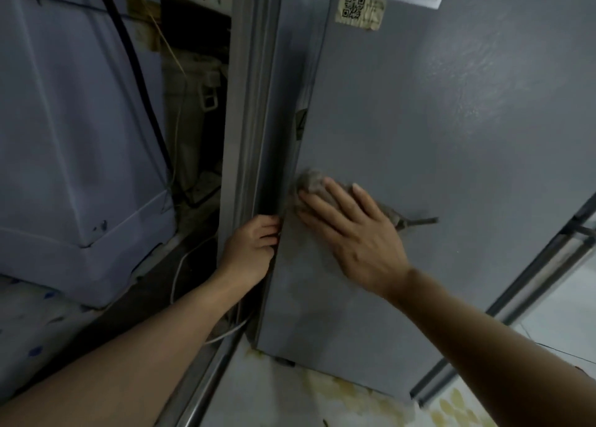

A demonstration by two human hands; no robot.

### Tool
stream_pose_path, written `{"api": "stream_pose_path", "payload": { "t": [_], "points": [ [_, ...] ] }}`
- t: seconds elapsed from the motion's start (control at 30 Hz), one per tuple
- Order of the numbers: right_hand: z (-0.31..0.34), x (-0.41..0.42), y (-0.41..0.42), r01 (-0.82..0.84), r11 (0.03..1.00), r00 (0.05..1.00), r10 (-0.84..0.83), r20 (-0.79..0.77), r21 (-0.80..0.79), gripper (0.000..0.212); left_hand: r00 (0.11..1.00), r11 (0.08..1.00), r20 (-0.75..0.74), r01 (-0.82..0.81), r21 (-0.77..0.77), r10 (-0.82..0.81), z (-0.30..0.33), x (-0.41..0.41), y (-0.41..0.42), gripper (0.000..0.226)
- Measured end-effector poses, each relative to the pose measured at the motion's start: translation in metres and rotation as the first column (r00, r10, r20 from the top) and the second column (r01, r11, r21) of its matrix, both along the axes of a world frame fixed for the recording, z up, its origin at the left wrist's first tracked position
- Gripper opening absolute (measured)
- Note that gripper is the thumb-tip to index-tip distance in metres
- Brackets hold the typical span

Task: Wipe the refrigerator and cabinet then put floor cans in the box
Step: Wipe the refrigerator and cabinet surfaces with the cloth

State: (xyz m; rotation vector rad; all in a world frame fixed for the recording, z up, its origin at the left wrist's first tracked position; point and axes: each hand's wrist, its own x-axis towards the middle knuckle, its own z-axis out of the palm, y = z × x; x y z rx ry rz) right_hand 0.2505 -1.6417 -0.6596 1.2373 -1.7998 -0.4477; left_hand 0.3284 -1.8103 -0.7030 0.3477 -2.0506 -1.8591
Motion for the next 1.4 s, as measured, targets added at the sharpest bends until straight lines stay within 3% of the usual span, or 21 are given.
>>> {"api": "stream_pose_path", "payload": {
  "t": [0.2, 0.3, 0.4, 0.53, 0.6, 0.7, 0.8, 0.87, 0.97, 1.03, 1.1, 1.2, 1.3, 1.4],
  "points": [
    [-0.006, -0.010, -0.034, -0.075, 0.973, 0.997, 0.069, -0.036, -0.219, 0.054, 0.997, 0.992, 0.073, -0.028, 0.124, 0.019, -0.025, -0.004, -0.004, 0.055],
    [-0.055, -0.009, -0.031, -0.081, 0.997, 0.996, 0.082, -0.025, 0.007, 0.052, 0.991, 0.963, 0.117, -0.085, 0.254, 0.057, -0.045, -0.002, -0.001, 0.048],
    [-0.108, 0.004, -0.023, 0.017, 0.964, 1.000, -0.020, 0.006, 0.267, 0.060, 0.981, 0.923, 0.154, -0.164, 0.348, 0.116, -0.055, 0.001, 0.001, 0.038],
    [-0.123, 0.010, -0.017, 0.071, 0.953, 0.996, -0.086, 0.036, 0.296, 0.070, 0.977, 0.954, 0.152, -0.184, 0.238, 0.150, -0.054, 0.001, 0.003, 0.043],
    [-0.104, 0.004, -0.010, 0.022, 0.971, 0.999, -0.028, 0.023, 0.236, 0.062, 0.980, 0.967, 0.136, -0.169, 0.188, 0.145, -0.053, 0.002, 0.004, 0.042],
    [-0.071, -0.010, 0.005, -0.038, 0.999, 0.999, 0.038, 0.024, 0.011, 0.056, 0.982, 0.980, 0.127, -0.153, 0.125, 0.137, -0.055, 0.003, 0.004, 0.048],
    [-0.067, -0.014, 0.020, -0.012, 0.992, 1.000, 0.015, 0.023, -0.123, 0.057, 0.986, 0.987, 0.108, -0.135, 0.087, 0.126, -0.053, 0.002, 0.010, 0.042],
    [-0.086, -0.009, 0.030, 0.014, 0.999, 0.999, -0.012, 0.040, -0.048, 0.062, 0.987, 0.989, 0.109, -0.129, 0.072, 0.121, -0.053, 0.003, 0.015, 0.041],
    [-0.116, 0.004, 0.050, 0.073, 0.958, 0.993, -0.097, 0.073, 0.277, 0.077, 0.987, 0.992, 0.115, -0.119, 0.045, 0.113, -0.053, 0.002, 0.017, 0.042],
    [-0.116, 0.006, 0.063, 0.075, 0.933, 0.993, -0.102, 0.059, 0.351, 0.077, 0.988, 0.993, 0.111, -0.113, 0.044, 0.108, -0.053, 0.001, 0.020, 0.045],
    [-0.103, 0.004, 0.074, 0.079, 0.955, 0.993, -0.100, 0.058, 0.284, 0.069, 0.988, 0.993, 0.113, -0.113, 0.026, 0.110, -0.053, 0.000, 0.026, 0.052],
    [-0.065, -0.005, 0.093, 0.072, 0.997, 0.996, -0.072, 0.059, 0.013, 0.057, 0.982, 0.991, 0.138, -0.130, -0.013, 0.130, -0.054, -0.002, 0.039, 0.062],
    [-0.039, -0.015, 0.111, 0.103, 0.975, 0.994, -0.093, 0.058, -0.198, 0.058, 0.972, 0.984, 0.157, -0.174, -0.037, 0.177, -0.051, -0.006, 0.050, 0.069],
    [-0.060, -0.013, 0.122, 0.149, 0.971, 0.984, -0.126, 0.130, -0.189, 0.063, 0.965, 0.980, 0.173, -0.191, -0.060, 0.198, -0.049, -0.008, 0.058, 0.071]
  ]
}}
